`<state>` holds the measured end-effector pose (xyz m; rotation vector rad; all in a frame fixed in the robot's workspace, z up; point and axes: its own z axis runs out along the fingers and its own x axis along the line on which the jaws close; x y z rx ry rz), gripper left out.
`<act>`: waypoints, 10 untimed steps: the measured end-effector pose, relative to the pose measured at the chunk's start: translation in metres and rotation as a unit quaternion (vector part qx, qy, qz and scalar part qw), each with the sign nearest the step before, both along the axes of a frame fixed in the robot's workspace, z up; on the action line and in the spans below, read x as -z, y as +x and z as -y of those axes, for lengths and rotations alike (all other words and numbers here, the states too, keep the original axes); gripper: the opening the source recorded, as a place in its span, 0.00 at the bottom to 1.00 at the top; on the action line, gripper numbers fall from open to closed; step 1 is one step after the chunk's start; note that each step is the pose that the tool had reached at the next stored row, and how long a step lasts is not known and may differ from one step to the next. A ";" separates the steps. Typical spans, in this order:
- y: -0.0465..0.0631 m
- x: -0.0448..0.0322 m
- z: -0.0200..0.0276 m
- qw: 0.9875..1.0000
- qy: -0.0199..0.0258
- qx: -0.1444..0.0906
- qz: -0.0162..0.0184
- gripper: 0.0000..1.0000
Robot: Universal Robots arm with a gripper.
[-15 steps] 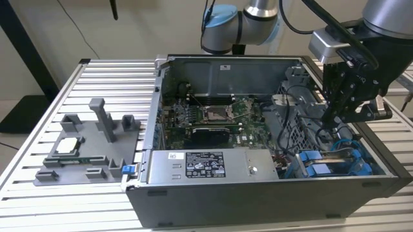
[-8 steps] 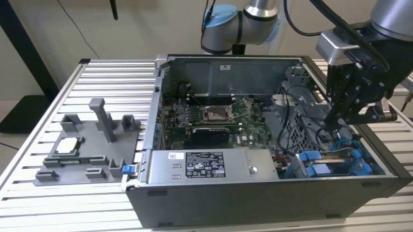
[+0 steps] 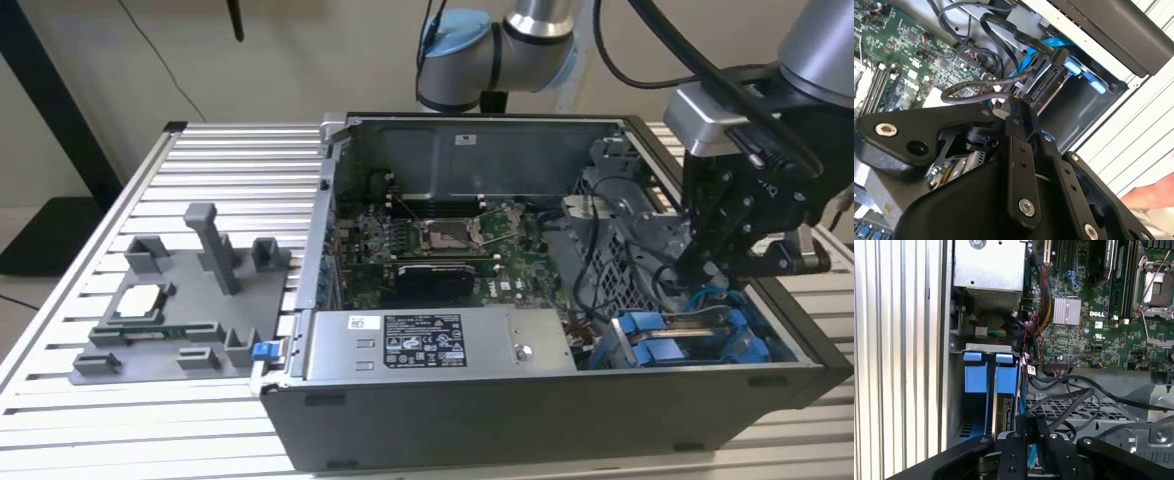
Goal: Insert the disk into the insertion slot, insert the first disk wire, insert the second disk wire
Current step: 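Insert the first disk wire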
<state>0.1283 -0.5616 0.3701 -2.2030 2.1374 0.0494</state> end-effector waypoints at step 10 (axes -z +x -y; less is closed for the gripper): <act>0.008 0.0122 0.0065 1.000 0.000 0.002 -0.007 0.00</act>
